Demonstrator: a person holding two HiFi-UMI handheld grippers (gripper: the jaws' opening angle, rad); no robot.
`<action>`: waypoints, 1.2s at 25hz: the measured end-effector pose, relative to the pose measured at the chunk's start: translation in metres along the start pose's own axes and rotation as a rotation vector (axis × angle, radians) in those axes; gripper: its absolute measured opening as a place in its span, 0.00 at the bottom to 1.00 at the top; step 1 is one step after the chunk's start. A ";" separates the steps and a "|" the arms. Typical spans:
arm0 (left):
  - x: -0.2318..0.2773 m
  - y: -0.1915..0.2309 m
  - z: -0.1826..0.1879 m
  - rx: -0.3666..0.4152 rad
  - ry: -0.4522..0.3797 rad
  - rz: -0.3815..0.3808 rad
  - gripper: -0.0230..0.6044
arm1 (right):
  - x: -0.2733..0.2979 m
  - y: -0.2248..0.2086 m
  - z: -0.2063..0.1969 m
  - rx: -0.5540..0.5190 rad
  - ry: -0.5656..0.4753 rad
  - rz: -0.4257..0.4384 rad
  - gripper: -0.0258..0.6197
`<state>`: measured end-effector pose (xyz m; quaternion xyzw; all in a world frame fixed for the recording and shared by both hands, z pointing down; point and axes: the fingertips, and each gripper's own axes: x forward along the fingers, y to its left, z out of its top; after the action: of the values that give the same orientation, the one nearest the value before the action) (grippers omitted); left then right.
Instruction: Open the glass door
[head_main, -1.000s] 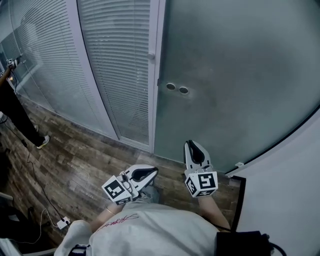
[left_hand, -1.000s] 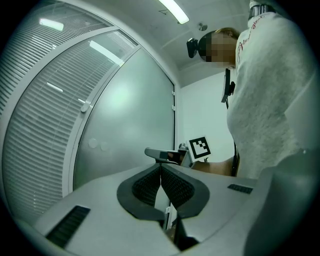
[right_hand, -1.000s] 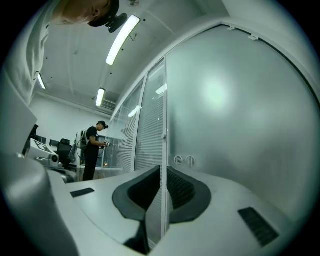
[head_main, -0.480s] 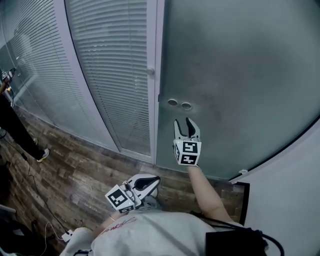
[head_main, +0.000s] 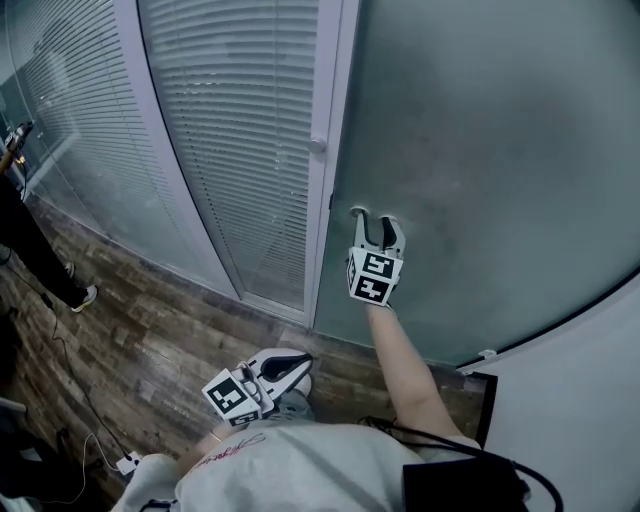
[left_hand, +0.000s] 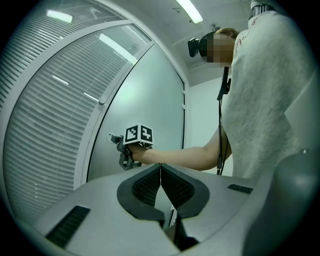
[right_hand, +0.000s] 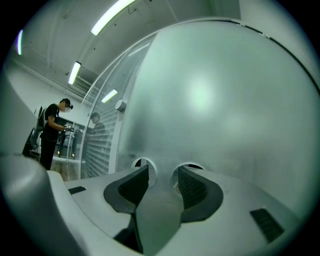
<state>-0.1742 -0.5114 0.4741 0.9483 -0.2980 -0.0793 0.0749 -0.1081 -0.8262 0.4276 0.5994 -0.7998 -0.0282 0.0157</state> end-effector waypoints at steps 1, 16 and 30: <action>0.000 0.001 -0.001 -0.002 0.002 0.002 0.07 | 0.003 0.001 0.000 -0.008 -0.005 -0.011 0.32; -0.016 -0.007 0.009 0.017 -0.022 0.023 0.07 | -0.015 0.000 0.004 0.074 -0.057 -0.090 0.25; -0.028 -0.045 0.005 0.010 -0.037 0.028 0.07 | -0.065 0.022 0.004 0.069 -0.083 -0.012 0.25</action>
<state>-0.1730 -0.4591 0.4640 0.9427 -0.3132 -0.0940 0.0658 -0.1114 -0.7579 0.4254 0.6026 -0.7967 -0.0255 -0.0386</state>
